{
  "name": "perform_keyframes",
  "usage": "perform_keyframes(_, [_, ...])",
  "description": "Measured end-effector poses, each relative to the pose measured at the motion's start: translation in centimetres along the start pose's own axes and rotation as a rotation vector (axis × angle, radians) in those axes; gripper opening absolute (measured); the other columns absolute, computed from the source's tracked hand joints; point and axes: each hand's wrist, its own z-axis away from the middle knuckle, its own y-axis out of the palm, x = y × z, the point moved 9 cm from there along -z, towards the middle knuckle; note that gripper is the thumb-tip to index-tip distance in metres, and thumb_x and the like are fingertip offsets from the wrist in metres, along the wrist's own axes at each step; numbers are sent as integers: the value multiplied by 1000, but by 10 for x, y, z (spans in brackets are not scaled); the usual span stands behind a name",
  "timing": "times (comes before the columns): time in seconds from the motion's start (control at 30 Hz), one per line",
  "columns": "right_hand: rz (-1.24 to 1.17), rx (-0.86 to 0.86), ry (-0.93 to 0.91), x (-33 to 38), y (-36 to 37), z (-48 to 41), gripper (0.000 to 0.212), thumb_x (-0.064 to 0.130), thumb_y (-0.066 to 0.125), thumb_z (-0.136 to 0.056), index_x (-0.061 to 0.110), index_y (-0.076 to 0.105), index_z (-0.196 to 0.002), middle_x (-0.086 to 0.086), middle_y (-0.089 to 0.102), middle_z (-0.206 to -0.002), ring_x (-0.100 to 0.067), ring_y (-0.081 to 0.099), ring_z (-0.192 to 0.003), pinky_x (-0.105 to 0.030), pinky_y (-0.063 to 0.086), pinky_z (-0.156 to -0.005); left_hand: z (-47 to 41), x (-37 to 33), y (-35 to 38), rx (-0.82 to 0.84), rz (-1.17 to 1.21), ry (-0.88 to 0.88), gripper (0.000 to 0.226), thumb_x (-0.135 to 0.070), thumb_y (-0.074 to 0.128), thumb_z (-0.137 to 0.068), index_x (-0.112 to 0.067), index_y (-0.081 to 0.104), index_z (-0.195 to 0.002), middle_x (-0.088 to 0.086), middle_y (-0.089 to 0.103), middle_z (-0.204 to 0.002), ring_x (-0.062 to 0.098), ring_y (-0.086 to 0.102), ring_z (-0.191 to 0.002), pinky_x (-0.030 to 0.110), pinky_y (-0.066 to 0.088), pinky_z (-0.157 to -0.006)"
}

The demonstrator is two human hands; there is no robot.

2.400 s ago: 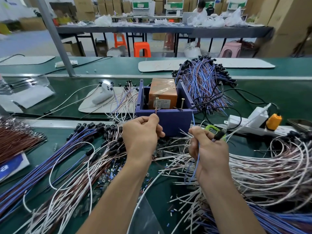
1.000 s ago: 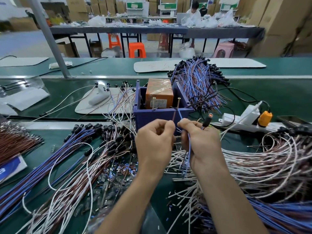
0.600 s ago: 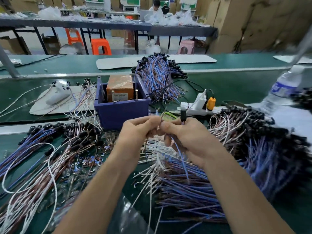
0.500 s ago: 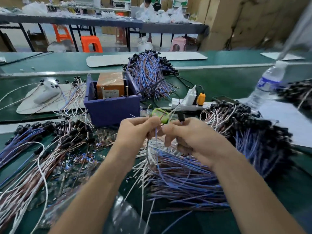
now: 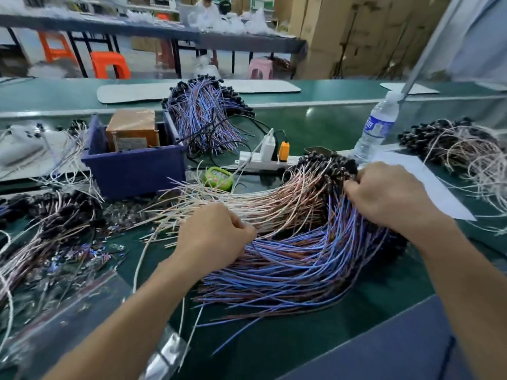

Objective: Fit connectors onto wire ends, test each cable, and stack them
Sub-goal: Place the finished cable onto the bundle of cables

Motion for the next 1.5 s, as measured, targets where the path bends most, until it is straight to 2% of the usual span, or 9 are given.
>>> perform_keyframes(0.2, [110, -100, -67, 12, 2, 2, 50, 59, 58, -94, 10, 55, -94, -20, 65, -101, -38, 64, -93, -38, 41, -70, 1, 10, -19, -322, -216, -61, 45, -59, 64, -89, -25, 72, -60, -8, 62, -52, 14, 58, -54, 24, 42, -54])
perform_keyframes(0.3, [152, -251, -117, 16, -8, 9, 49, 59, 64, -91, 12, 64, -83, -13, 65, -78, -33, 64, -76, -34, 39, -66, 4, 10, -21, -389, -325, 4, 52, -68, 63, -86, -26, 66, -55, -11, 56, -52, 15, 55, -55, 26, 41, -56])
perform_keyframes(0.43, [-122, -439, -477, 63, -8, 53, 17, 34, 77, -86, 22, 71, -74, 6, 55, -56, -15, 45, -53, -26, 40, -66, 8, -29, -9, -278, -22, 397, 31, -66, 71, -74, -35, 70, -69, -21, 64, -65, -1, 57, -65, 19, 36, -56])
perform_keyframes(0.53, [-377, -28, -672, 99, 43, 73, 12, 25, 60, -96, 24, 72, -95, 5, 65, -77, -15, 54, -73, -32, 42, -72, 5, -47, 23, 17, -21, 508, 55, -71, 74, -71, -40, 73, -116, -25, 66, -119, -8, 54, -102, 18, 40, -85])
perform_keyframes(0.6, [-374, 157, -607, 99, 78, 71, 20, 27, 49, -98, 25, 69, -94, 4, 65, -77, -21, 57, -75, -35, 41, -69, 5, -44, 38, 69, -141, 527, 67, -73, 71, -75, -37, 67, -131, -23, 62, -129, 3, 53, -114, 26, 38, -92])
perform_keyframes(0.8, [-482, 29, -553, 78, 81, 63, 25, 33, 57, -87, 25, 80, -93, 8, 75, -83, -9, 66, -73, -25, 54, -73, 15, -27, 35, 32, -113, 514, 53, -68, 70, -79, -40, 72, -124, -23, 69, -114, 3, 58, -105, 27, 44, -90])
perform_keyframes(0.97, [-535, -8, -530, 67, 80, 64, 14, 14, 71, -87, 21, 82, -90, 12, 71, -72, 10, 60, -63, -1, 39, -59, 16, -14, 24, 11, -113, 454, 41, -60, 71, -84, -41, 73, -121, -22, 73, -108, 3, 62, -94, 28, 50, -86])
perform_keyframes(1.17, [-744, 1, -450, 85, 65, 65, 16, 13, 71, -89, 24, 82, -90, 20, 72, -82, 7, 65, -82, -3, 45, -69, 19, -17, -18, -262, -82, 498, 19, -43, 74, -89, -33, 81, -105, -14, 78, -101, 10, 69, -94, 27, 46, -90])
perform_keyframes(1.5, [-905, 201, -642, 249, 69, 100, 24, 13, 63, -81, 27, 81, -85, 17, 67, -63, -1, 60, -61, -11, 39, -57, 12, 72, -86, -433, 47, 197, 12, -22, 79, -83, -32, 83, -89, -13, 79, -84, 5, 68, -78, 25, 52, -77])
